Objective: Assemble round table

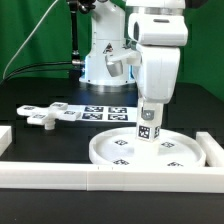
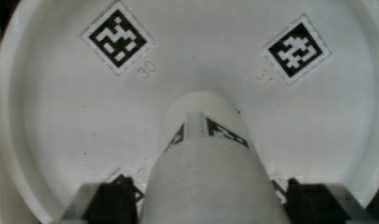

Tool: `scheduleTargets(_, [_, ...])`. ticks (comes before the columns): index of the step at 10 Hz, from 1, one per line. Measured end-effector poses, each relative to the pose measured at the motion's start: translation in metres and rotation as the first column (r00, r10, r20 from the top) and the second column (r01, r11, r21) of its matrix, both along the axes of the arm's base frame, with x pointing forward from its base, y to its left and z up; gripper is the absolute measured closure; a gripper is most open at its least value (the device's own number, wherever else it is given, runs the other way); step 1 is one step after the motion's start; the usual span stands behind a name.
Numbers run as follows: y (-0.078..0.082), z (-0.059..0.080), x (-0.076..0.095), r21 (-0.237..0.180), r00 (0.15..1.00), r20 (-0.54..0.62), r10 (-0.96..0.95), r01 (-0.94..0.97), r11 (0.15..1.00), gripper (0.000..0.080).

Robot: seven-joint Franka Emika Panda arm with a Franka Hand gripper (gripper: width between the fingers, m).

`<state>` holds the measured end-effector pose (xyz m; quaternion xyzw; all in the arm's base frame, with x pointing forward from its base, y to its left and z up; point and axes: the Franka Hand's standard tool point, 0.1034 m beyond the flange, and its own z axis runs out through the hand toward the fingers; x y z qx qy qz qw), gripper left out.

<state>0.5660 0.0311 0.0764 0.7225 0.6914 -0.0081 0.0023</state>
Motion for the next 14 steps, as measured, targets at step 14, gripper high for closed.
scheduleTargets(14, [0.0059, -0.0017, -0.0051, -0.003, 0.355, 0.003, -0.935, 0.935, 0.355, 0.0392])
